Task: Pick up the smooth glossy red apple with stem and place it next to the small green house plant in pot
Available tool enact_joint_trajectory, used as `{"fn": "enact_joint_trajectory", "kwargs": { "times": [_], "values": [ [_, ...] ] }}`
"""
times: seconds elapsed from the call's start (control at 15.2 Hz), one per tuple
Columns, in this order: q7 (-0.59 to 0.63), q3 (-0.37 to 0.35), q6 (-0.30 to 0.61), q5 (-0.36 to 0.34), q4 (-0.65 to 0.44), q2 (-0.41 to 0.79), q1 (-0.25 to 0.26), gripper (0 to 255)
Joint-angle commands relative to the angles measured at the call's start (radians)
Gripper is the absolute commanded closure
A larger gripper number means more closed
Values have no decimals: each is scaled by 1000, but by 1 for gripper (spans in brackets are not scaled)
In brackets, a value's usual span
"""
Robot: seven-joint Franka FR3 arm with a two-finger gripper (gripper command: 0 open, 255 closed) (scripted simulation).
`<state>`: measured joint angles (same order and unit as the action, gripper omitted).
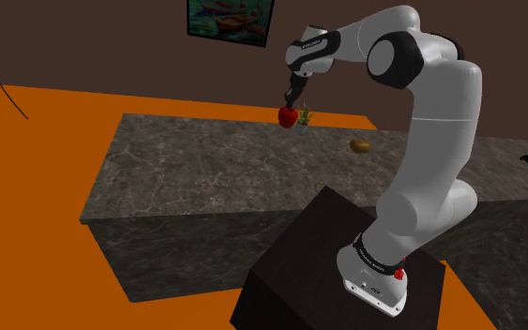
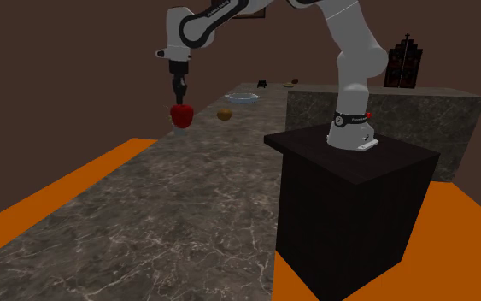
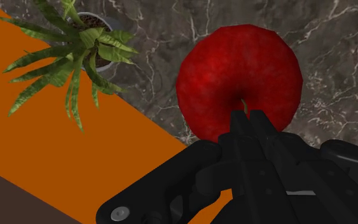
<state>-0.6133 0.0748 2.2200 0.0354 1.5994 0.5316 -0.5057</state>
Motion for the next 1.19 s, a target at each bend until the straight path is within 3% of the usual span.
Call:
{"fn": "enact_joint_trajectory", "kwargs": {
  "times": [0.0,0.79,1.12],
  "values": [
    [0,-1,24,1,13,10,0,255],
    [-3,-6,141,8,42,98,-3,255],
    [-4,-6,148,8,43,104,-3,255]
  ]
}}
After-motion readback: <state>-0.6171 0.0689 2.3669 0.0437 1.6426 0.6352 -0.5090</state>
